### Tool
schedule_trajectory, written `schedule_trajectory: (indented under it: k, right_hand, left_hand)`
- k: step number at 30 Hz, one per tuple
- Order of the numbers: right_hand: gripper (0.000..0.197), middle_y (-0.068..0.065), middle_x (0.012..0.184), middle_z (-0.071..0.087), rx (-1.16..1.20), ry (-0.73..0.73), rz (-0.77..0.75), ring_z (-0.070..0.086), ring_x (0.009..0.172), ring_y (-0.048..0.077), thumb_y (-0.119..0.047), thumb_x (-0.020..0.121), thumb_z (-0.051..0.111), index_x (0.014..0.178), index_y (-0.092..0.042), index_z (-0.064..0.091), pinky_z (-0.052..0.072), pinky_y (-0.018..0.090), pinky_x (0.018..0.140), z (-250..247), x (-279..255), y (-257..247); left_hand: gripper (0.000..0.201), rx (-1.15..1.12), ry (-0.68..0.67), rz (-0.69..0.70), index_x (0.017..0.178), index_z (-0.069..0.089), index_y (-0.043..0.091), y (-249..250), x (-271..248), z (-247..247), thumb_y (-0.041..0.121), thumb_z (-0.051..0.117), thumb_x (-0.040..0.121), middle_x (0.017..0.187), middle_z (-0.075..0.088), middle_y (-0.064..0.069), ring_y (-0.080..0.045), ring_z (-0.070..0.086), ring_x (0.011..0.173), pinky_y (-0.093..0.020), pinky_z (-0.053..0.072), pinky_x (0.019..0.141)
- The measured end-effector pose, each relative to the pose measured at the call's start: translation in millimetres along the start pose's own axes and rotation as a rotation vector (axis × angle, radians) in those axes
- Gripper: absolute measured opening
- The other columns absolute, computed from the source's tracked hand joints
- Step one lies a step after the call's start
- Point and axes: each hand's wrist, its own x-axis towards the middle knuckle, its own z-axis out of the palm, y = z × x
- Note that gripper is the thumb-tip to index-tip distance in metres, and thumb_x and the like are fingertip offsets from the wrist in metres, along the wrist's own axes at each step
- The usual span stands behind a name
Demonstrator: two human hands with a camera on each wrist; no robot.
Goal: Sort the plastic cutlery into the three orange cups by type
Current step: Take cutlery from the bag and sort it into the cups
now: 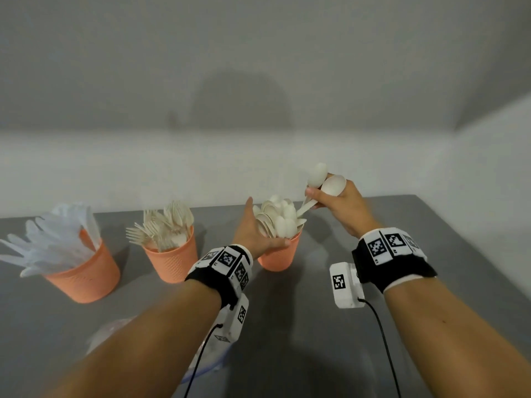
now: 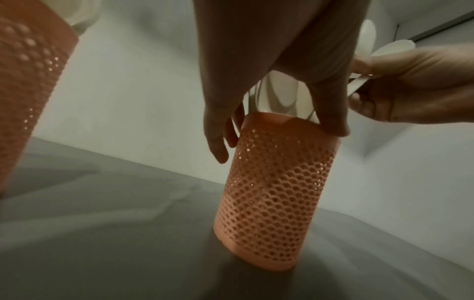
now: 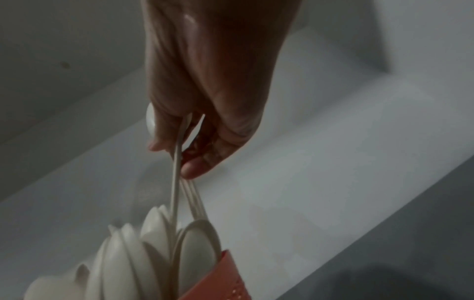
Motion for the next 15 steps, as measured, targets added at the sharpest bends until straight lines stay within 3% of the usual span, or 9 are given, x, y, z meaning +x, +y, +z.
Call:
schedule_trajectory:
  k: [5, 7, 9, 12, 15]
  right_hand:
    - [0.021, 0.014, 0.084, 0.069, -0.131, -0.056, 0.057, 0.068, 0.084, 0.035, -0.022, 0.079, 0.071, 0.095, -0.01, 0.064, 0.056, 0.049, 0.081, 16, 15, 18]
    - [0.023, 0.016, 0.091, 0.069, -0.151, -0.081, 0.083, 0.067, 0.091, 0.034, -0.024, 0.08, 0.07, 0.096, -0.01, 0.064, 0.053, 0.052, 0.087, 22, 16, 25]
    - [0.026, 0.01, 0.098, 0.064, -0.141, -0.054, 0.068, 0.063, 0.094, 0.024, -0.021, 0.081, 0.068, 0.105, -0.014, 0.059, 0.052, 0.045, 0.091, 26, 16, 26]
    - [0.041, 0.004, 0.111, 0.048, -0.12, 0.026, -0.081, 0.051, 0.096, 0.012, -0.014, 0.088, 0.059, 0.124, -0.025, 0.043, 0.045, 0.018, 0.081, 30, 15, 16]
    - [0.037, 0.003, 0.127, 0.05, -0.216, -0.051, -0.158, 0.047, 0.116, 0.014, -0.01, 0.096, 0.04, 0.131, -0.021, 0.045, 0.04, 0.016, 0.092, 36, 14, 14]
  left_hand:
    - [0.128, -0.019, -0.001, -0.01, 0.148, -0.004, 0.016, 4, 5, 5, 0.012, 0.086, 0.058, 0.151, 0.029, -0.008, -0.02, 0.032, 0.138, -0.03, 0.027, 0.109]
    - [0.127, -0.03, -0.006, -0.02, 0.148, -0.004, 0.018, 4, 5, 5, 0.01, 0.085, 0.059, 0.151, 0.03, -0.007, -0.02, 0.032, 0.138, -0.028, 0.027, 0.107]
    - [0.128, -0.029, -0.001, -0.026, 0.148, -0.004, 0.02, 2, 6, 4, 0.01, 0.086, 0.058, 0.151, 0.031, -0.008, -0.02, 0.033, 0.137, -0.028, 0.028, 0.108]
    - [0.13, -0.043, 0.01, -0.025, 0.149, -0.003, 0.02, 0, 6, 4, 0.011, 0.087, 0.056, 0.151, 0.03, -0.008, -0.021, 0.033, 0.138, -0.03, 0.028, 0.109]
    - [0.128, -0.042, 0.014, -0.025, 0.149, -0.003, 0.02, -1, 5, 5, 0.012, 0.086, 0.057, 0.151, 0.03, -0.008, -0.021, 0.033, 0.138, -0.03, 0.028, 0.108]
